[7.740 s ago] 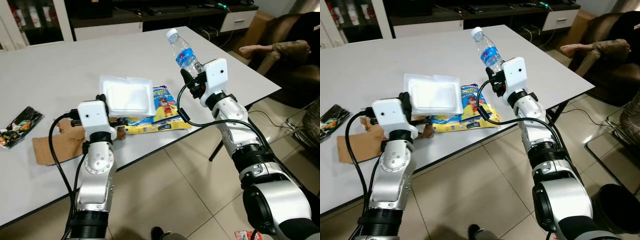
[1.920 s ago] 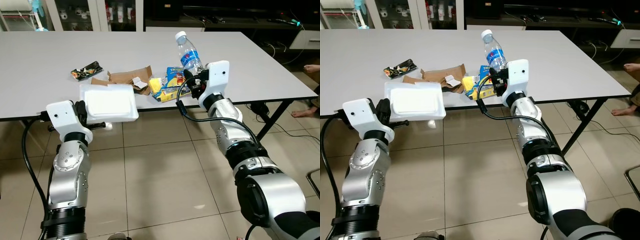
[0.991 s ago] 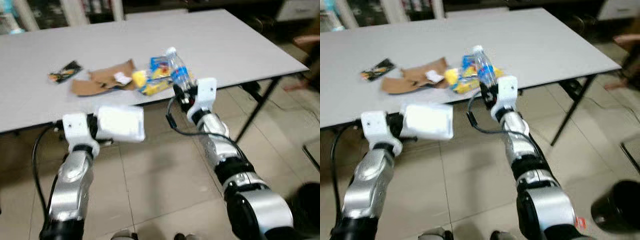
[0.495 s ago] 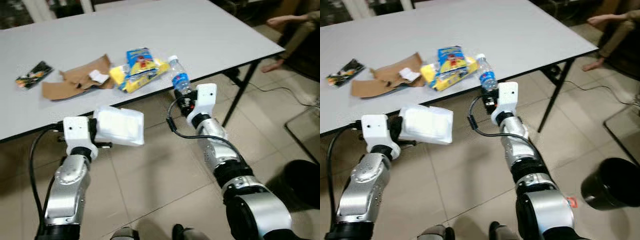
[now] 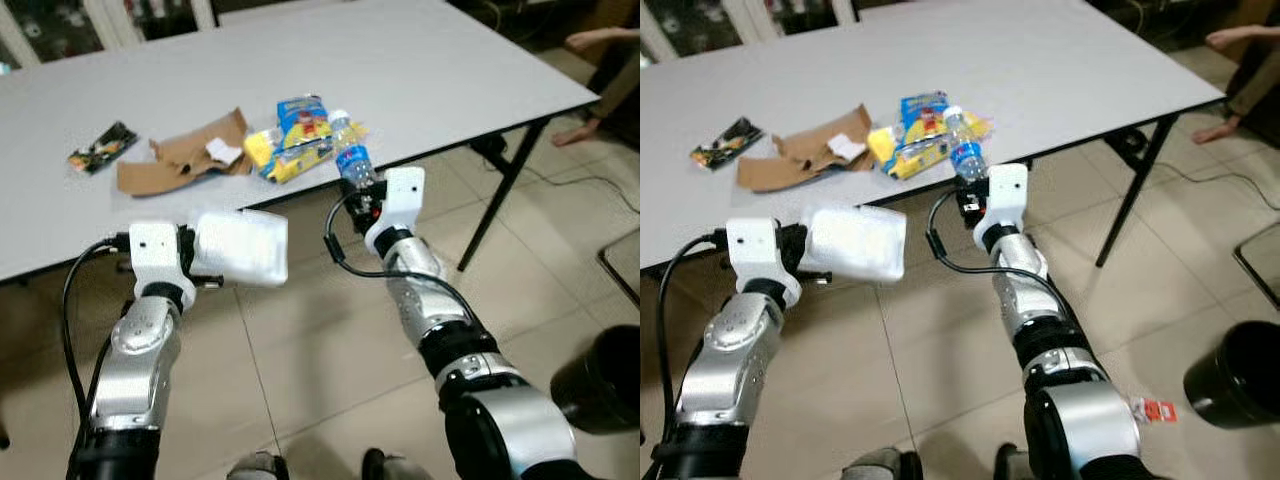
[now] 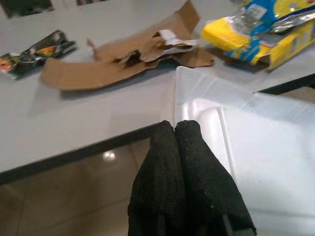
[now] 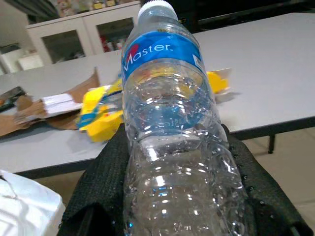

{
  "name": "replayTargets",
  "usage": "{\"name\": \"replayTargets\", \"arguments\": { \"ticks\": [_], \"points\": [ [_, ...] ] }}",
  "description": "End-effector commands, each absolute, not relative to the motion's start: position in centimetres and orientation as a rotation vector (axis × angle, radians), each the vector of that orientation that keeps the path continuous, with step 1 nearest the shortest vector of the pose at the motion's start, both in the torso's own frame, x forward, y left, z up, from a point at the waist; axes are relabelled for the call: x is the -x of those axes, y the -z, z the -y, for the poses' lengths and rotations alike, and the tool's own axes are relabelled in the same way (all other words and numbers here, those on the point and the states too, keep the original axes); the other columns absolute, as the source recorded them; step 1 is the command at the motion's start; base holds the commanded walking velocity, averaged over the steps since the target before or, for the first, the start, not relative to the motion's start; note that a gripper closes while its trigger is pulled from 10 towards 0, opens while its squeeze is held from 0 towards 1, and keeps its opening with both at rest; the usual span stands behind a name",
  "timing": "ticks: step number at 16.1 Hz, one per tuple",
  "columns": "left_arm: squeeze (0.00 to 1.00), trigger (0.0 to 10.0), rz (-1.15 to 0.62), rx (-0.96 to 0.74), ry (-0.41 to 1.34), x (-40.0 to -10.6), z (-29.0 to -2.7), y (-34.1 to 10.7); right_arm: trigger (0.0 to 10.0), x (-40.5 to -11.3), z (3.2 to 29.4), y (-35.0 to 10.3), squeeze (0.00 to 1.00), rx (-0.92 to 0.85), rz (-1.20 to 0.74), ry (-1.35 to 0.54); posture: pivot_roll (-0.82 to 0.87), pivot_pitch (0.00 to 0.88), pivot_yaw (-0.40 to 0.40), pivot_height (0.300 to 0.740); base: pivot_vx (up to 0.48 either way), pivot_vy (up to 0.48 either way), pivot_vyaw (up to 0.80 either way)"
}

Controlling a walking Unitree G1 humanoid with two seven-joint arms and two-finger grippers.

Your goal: Picking trash to rubbish bin

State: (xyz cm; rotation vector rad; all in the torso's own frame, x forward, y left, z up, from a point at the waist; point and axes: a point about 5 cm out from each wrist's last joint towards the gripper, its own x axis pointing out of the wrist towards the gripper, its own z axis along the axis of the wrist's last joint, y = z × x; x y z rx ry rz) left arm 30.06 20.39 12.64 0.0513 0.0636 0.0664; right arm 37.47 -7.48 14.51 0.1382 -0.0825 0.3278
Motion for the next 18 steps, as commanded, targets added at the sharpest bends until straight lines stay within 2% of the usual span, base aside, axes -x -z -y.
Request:
{"name": "replayTargets", "arguments": {
  "ticks": [1, 2, 5, 9, 18],
  "points": [
    [0.0, 10.0, -0.077, -0.057, -0.067, -29.9, -20.9, -12.4, 10.0, -37.7, 7.3, -15.2, 0.0, -0.141, 0.103, -0.327, 0.07, 0.117, 0.075, 0.74, 0.0, 0.0, 0.0],
    [0.0, 10.0, -0.071, -0.057, -0.071, -30.0, -21.1, -12.5, 10.0, -37.7, 7.3, -15.2, 0.0, -0.147, 0.103, -0.324, 0.08, 0.113, 0.07, 0.74, 0.0, 0.0, -0.8],
    [0.0, 10.0, -0.02, -0.008, -0.089, -30.2, -21.2, -13.1, 10.0, -37.7, 6.6, -15.7, 0.0, -0.148, 0.124, -0.353, 0.08, 0.103, 0.052, 0.74, 0.0, 0.0, 0.0],
    [0.0, 10.0, -0.013, 0.032, -0.082, -30.6, -20.9, -13.1, 10.0, -37.9, 7.0, -16.0, 0.0, -0.13, 0.122, -0.358, 0.04, 0.098, 0.028, 0.74, 0.0, 0.0, 0.0],
    [0.0, 10.0, -0.012, 0.035, -0.066, -31.0, -20.5, -12.6, 10.0, -38.2, 8.1, -16.0, 0.0, -0.096, 0.116, -0.343, 0.03, 0.082, 0.019, 0.74, 0.352, 0.0, -0.77]
  ]
}}
